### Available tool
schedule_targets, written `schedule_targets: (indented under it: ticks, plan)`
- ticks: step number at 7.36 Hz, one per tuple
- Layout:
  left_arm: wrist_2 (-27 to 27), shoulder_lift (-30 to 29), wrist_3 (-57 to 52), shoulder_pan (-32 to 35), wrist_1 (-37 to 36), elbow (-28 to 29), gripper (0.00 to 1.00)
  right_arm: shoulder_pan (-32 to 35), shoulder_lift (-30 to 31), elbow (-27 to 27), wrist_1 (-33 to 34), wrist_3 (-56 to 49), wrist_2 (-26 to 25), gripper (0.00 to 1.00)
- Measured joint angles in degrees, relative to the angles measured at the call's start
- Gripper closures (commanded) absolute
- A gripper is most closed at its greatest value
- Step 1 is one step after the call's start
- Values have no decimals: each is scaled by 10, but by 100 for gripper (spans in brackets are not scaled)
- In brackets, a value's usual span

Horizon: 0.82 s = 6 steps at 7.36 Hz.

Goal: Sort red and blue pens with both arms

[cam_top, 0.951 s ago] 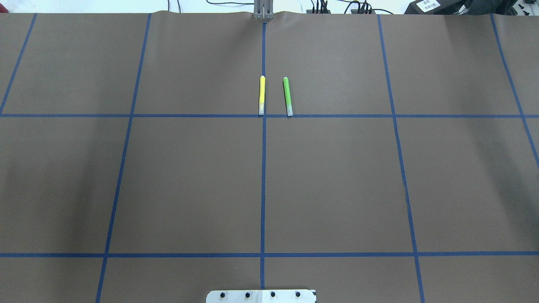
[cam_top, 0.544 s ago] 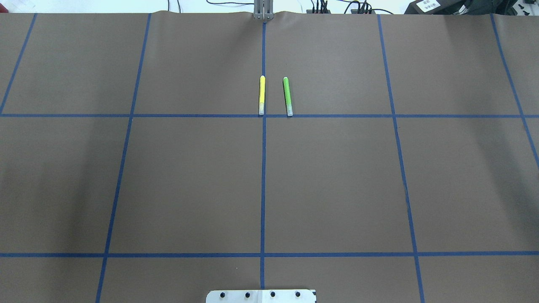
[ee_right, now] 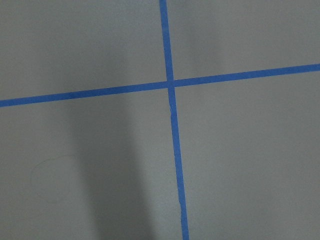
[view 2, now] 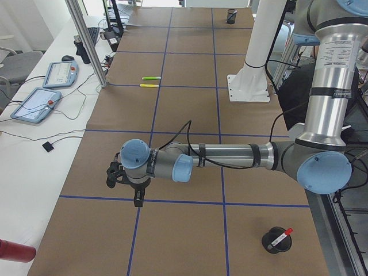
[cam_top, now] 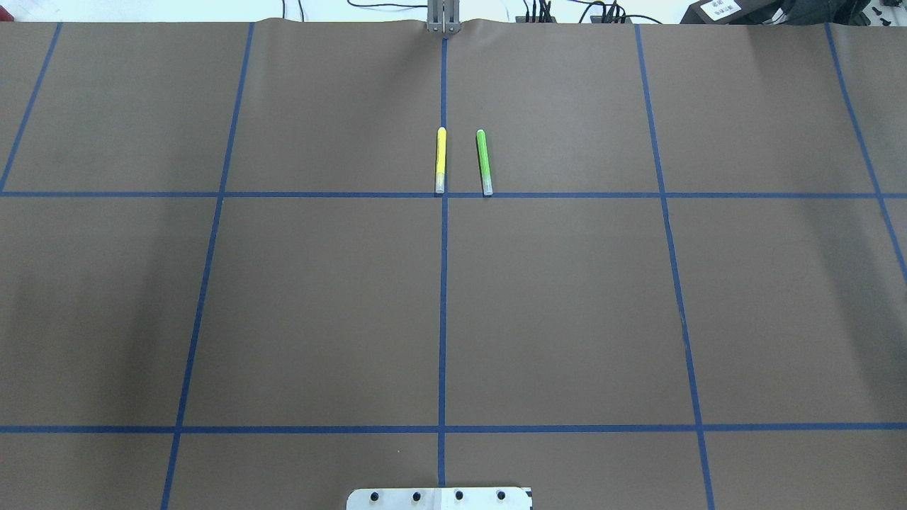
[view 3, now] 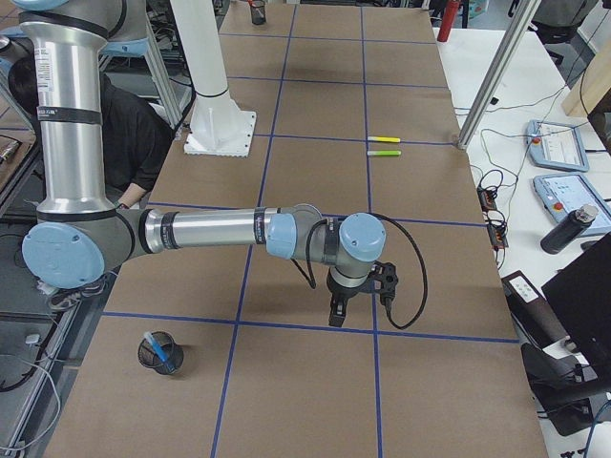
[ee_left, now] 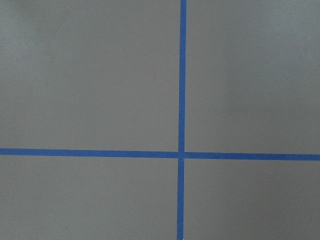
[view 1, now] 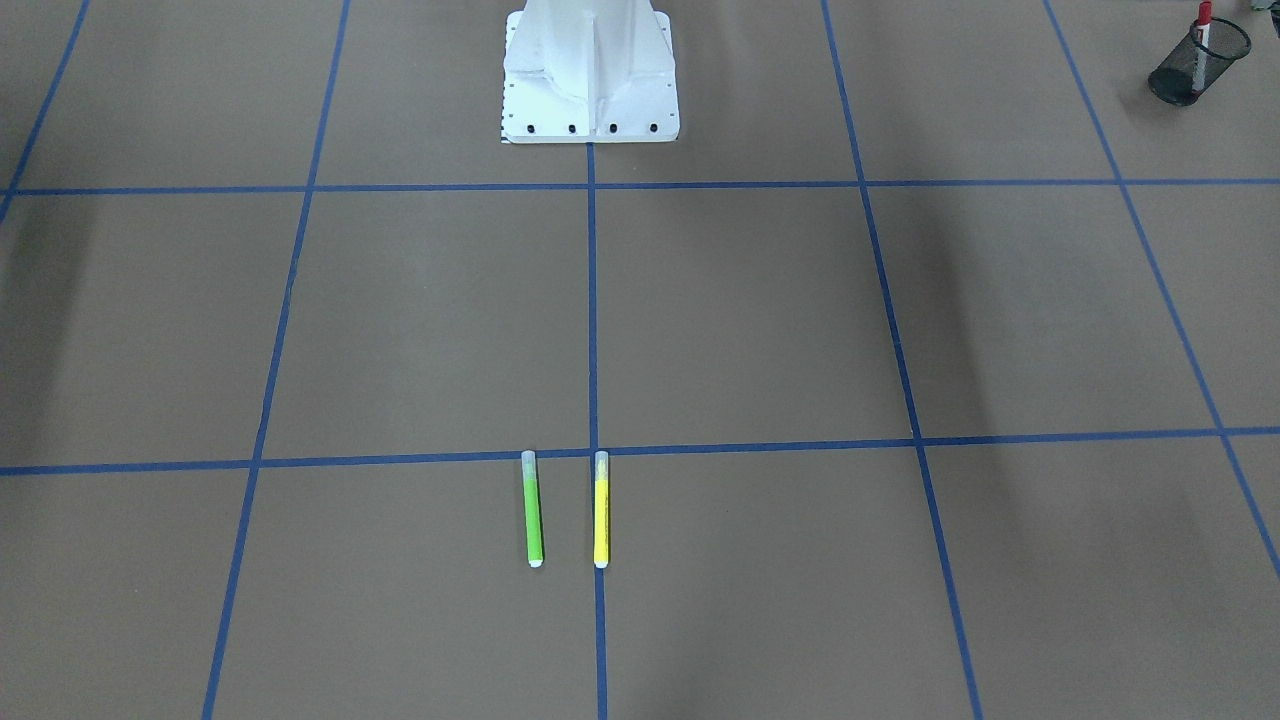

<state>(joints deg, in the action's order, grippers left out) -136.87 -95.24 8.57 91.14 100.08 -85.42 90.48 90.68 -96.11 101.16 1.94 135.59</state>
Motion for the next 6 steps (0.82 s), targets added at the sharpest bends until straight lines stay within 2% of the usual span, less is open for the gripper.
schedule_targets:
  ticks: [6]
  plan:
    - [20,-1,15,-6,-1,-10,0,4,0,-11,0,-2,0,0]
